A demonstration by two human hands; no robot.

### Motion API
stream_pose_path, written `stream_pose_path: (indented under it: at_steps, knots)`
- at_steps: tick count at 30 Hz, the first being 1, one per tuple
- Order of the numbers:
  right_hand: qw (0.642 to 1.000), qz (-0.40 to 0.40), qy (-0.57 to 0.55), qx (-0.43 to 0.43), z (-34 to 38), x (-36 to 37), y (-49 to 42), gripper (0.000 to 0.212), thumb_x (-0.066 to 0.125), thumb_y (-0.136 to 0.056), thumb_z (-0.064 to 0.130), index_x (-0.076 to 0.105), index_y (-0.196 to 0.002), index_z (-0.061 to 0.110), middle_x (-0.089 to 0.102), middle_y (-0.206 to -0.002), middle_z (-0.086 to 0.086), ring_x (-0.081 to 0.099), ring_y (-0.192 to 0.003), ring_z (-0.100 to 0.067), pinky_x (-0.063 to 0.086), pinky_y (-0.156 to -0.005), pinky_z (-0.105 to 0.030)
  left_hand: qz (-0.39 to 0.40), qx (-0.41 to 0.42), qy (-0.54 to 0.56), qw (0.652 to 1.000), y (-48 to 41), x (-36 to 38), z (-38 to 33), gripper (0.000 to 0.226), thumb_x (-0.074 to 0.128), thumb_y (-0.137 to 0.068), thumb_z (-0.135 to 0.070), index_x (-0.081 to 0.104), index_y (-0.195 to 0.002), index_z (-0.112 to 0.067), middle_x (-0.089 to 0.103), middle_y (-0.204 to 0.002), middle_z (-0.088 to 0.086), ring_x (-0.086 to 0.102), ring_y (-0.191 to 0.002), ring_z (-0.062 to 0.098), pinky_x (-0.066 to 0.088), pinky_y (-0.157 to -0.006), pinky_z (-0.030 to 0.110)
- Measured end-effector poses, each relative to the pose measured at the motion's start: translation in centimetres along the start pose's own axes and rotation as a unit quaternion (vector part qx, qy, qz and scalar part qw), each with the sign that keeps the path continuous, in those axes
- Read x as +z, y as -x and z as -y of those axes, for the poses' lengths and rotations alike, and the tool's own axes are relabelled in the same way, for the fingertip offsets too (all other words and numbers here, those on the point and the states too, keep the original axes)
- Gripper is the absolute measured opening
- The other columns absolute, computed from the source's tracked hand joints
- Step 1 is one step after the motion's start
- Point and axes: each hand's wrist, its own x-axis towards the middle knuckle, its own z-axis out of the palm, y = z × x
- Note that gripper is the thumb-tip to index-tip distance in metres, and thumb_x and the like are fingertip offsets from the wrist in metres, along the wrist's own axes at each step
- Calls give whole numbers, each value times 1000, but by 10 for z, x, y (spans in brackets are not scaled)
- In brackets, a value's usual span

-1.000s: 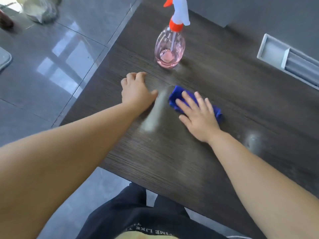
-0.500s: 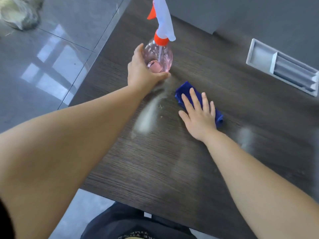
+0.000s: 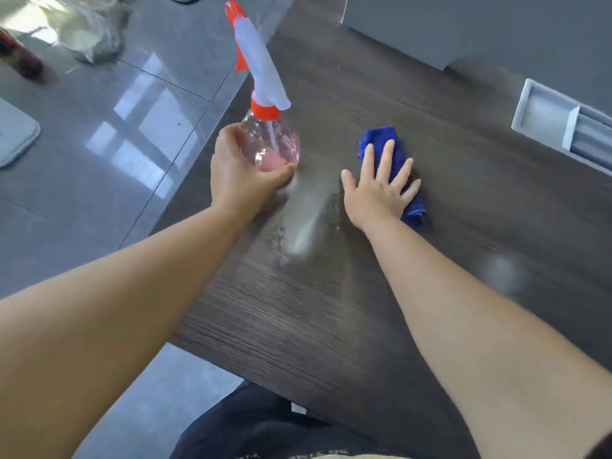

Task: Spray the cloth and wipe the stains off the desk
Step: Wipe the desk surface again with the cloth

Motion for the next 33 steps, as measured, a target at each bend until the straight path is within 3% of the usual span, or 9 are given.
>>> stream_pose_path:
  at_steps: [3, 7, 13, 17, 21, 25, 27, 30, 33]
  knots:
    - [980, -5, 36, -196, 38, 19, 44, 63, 13, -96, 58, -3, -151, 32, -17, -158, 4, -12, -144, -34, -7, -113, -54, -11, -14, 15, 1000, 9, -23, 16, 81, 81, -52, -44, 42, -120, -22, 53, -117, -6, 54, -107, 10, 46, -93, 28]
    - [894, 3, 95, -438, -2, 17, 46, 60, 15, -92, 56, 25, -147, 34, 10, -156, 9, 14, -144, -34, 5, -113, -51, -21, -27, 25, 999, 14, -43, 29, 81, 82, -50, -42, 41, -118, -25, 52, -117, -5, 54, -108, 12, 47, -95, 36]
    - [980, -30, 58, -187, 23, 15, 15, 60, 23, -97, 55, 6, -151, 35, -7, -160, 7, -5, -145, -32, -4, -113, -52, -17, -30, 35, 999, 19, -52, 32, 82, 86, -56, -33, 40, -123, -22, 51, -117, -6, 54, -108, 12, 47, -97, 35]
    - [927, -61, 63, -364, 15, 45, 100, 60, 29, -93, 53, 34, -146, 27, 23, -157, -2, 22, -141, -40, 18, -111, -61, -8, -24, 29, 999, 23, -44, 25, 79, 84, -56, -35, 41, -121, -23, 53, -117, -6, 54, -108, 12, 47, -96, 35]
    - [849, -40, 100, -518, -58, 40, 99, 51, 26, -97, 51, 31, -145, 33, 27, -154, 4, 20, -141, -32, 15, -113, -53, 15, -22, 29, 999, 29, -29, 21, 82, 84, -58, -34, 40, -126, -19, 51, -121, -5, 52, -110, 10, 44, -95, 26]
    - [963, -69, 61, -255, -38, 33, 69, 65, 14, -89, 57, 21, -149, 32, 14, -159, 4, 12, -144, -36, 12, -113, -59, 12, -22, 38, 999, 39, -16, 20, 82, 85, -55, -34, 41, -124, -19, 51, -118, -6, 53, -109, 10, 45, -95, 28]
    - [981, -76, 51, -174, -2, 42, 91, 70, 12, -87, 59, 21, -150, 29, 10, -160, 1, 10, -144, -39, 7, -112, -58, 5, -19, 40, 999, 42, -10, 18, 84, 85, -51, -38, 42, -122, -19, 52, -118, -5, 54, -108, 12, 46, -95, 32]
    - [935, -47, 71, -344, -8, 57, 143, 62, 22, -93, 54, 31, -147, 26, 22, -157, -3, 19, -141, -41, 19, -111, -61, 3, -20, 44, 999, 43, 0, 10, 85, 85, -52, -39, 41, -122, -20, 50, -117, -8, 52, -109, 12, 46, -95, 32]
    - [858, -27, 103, -503, -74, 53, 148, 53, 28, -97, 51, 29, -146, 31, 23, -156, 3, 19, -142, -34, 11, -115, -52, 17, -15, 34, 999, 40, 8, 4, 89, 85, -52, -40, 40, -126, -18, 48, -120, -7, 51, -111, 12, 45, -97, 31]
